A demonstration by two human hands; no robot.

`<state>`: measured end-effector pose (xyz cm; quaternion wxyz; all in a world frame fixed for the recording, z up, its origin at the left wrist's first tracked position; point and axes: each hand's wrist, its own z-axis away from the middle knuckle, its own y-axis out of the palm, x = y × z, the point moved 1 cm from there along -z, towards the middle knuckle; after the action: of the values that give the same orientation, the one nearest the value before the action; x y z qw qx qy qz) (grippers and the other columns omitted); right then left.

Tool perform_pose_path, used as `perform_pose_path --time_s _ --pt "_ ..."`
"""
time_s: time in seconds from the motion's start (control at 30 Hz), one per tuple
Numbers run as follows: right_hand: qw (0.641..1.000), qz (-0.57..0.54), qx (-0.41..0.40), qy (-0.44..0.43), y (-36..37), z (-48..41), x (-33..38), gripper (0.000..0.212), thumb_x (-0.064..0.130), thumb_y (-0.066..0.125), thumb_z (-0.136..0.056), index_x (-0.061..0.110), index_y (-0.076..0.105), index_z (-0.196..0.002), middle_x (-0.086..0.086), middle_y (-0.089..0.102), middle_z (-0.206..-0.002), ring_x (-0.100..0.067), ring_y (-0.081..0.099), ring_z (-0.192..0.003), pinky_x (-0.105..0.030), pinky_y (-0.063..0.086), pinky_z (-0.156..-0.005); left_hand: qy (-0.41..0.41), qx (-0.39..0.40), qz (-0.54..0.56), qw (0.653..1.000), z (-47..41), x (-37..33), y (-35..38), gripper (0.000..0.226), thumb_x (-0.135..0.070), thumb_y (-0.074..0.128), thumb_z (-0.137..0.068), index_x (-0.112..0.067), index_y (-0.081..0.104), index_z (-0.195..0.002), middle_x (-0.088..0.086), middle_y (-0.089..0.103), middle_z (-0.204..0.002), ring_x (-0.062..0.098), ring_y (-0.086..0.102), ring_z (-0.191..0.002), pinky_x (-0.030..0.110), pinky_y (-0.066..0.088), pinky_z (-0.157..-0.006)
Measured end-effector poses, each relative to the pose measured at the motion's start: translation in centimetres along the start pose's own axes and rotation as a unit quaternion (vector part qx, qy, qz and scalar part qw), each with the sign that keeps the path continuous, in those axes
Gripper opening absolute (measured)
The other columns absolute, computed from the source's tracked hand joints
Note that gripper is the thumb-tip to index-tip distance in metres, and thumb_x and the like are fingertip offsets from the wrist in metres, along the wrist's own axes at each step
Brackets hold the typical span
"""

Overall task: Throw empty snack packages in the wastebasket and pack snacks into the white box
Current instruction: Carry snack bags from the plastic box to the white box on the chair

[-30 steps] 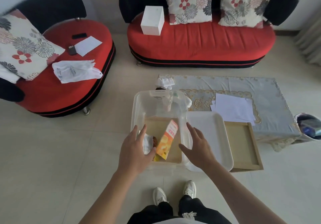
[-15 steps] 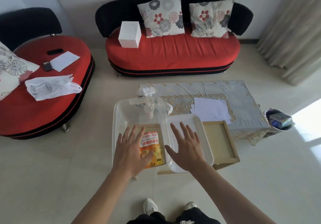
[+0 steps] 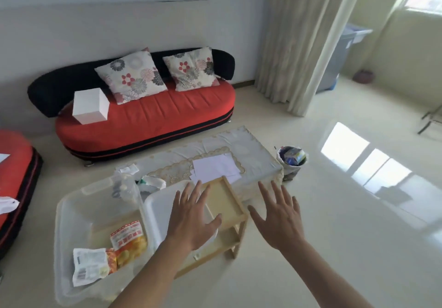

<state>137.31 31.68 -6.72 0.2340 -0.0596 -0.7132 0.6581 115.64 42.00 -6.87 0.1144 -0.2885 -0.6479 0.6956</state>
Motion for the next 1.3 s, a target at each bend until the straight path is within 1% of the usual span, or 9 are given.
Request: perform_pose_path --time_s 0.17,0.3,0.5,0.67,0.83,0.97,1.1,1.2,1.3 --pt "0.992 -0.001 -0.047 0.117 -4.5 6.1 -12.7 0.08 0.078 0.019 -0.089 0.039 0.016 -0.159 -0.002 0.021 -0.167 -0.028 0.015 -0.154 -0.049 0.019 -0.123 0.101 0.02 0.029 0.994 -1.5 -15.3 3.2 0.093 -0.076 0.017 -0.079 -0.036 0.005 -0.162 -0.006 -0.001 -0.171 0.018 -0.007 -0.157 0.044 0.0 -0.128" --pt "0.971 0.007 -0.073 0.226 -7.7 11.7 -22.2 0.083 0.078 0.013 -0.087 0.038 0.018 -0.159 -0.002 0.022 -0.166 -0.028 0.016 -0.154 -0.05 0.019 -0.123 0.186 0.053 0.037 0.98 -2.2 -26.4 5.9 0.095 -0.078 0.014 -0.077 -0.038 0.005 -0.162 -0.008 -0.001 -0.171 0.017 -0.007 -0.157 0.043 -0.003 -0.127" --pt "0.918 0.001 -0.109 0.382 -11.5 18.9 -32.8 0.09 0.08 0.001 -0.078 0.041 0.011 -0.159 0.001 0.013 -0.168 -0.026 0.006 -0.155 -0.048 0.012 -0.123 0.303 0.071 0.038 0.95 -3.7 -39.8 7.7 0.095 -0.08 0.014 -0.076 -0.04 0.003 -0.161 -0.008 -0.001 -0.171 0.019 -0.008 -0.157 0.042 -0.004 -0.127" --pt "0.864 0.005 -0.14 0.483 -13.2 22.5 -39.1 0.092 0.08 0.0 -0.077 0.04 0.015 -0.159 0.0 0.018 -0.167 -0.026 0.011 -0.155 -0.05 0.016 -0.123 0.389 0.09 0.042 0.916 -5.9 -49.0 9.6 0.094 -0.081 0.015 -0.077 -0.042 0.001 -0.161 -0.01 0.0 -0.171 0.018 -0.008 -0.157 0.041 -0.007 -0.127" --pt "0.81 0.009 -0.167 0.563 -14.7 24.2 -45.0 0.09 0.079 0.006 -0.079 0.039 0.025 -0.157 -0.002 0.027 -0.164 -0.027 0.018 -0.153 -0.051 0.021 -0.12 0.464 0.116 0.066 0.876 -8.7 -58.5 12.9 0.093 -0.081 0.018 -0.078 -0.042 0.004 -0.161 -0.012 0.001 -0.171 0.016 -0.01 -0.157 0.039 -0.011 -0.125" --pt "0.759 0.009 -0.172 0.628 -16.1 24.8 -49.5 0.091 0.08 0.003 -0.077 0.039 0.019 -0.158 -0.002 0.022 -0.166 -0.026 0.011 -0.154 -0.049 0.018 -0.122 0.528 0.141 0.083 0.833 -11.0 -66.3 15.2 0.091 -0.08 0.02 -0.081 -0.043 0.002 -0.161 -0.014 -0.001 -0.17 0.015 -0.011 -0.157 0.038 -0.011 -0.126" --pt "0.712 0.025 -0.178 0.679 -18.0 25.0 -52.9 0.091 0.078 0.002 -0.077 0.039 0.014 -0.159 0.0 0.013 -0.168 -0.024 0.007 -0.155 -0.047 0.016 -0.123 0.592 0.162 0.098 0.784 -12.5 -73.6 17.3 0.09 -0.081 0.023 -0.082 -0.042 0.005 -0.161 -0.013 0.002 -0.17 0.014 -0.01 -0.157 0.037 -0.008 -0.127" --pt "0.675 0.029 -0.203 0.709 -18.9 25.2 -54.7 0.086 0.078 0.007 -0.081 0.041 0.013 -0.159 0.001 0.013 -0.168 -0.023 0.006 -0.155 -0.048 0.017 -0.122 0.634 0.182 0.103 0.745 -13.0 -78.3 18.8 0.09 -0.08 0.024 -0.082 -0.041 0.008 -0.161 -0.013 0.003 -0.17 0.014 -0.009 -0.157 0.036 -0.01 -0.126" --pt "0.646 0.026 -0.199 0.737 -19.2 25.7 -56.1 0.082 0.076 0.011 -0.085 0.04 0.014 -0.159 0.0 0.012 -0.168 -0.024 0.007 -0.155 -0.049 0.017 -0.122 0.674 0.192 0.096 0.707 -12.8 -82.0 20.1 0.091 -0.08 0.022 -0.081 -0.04 0.011 -0.161 -0.011 0.006 -0.17 0.016 -0.005 -0.158 0.036 -0.009 -0.126"
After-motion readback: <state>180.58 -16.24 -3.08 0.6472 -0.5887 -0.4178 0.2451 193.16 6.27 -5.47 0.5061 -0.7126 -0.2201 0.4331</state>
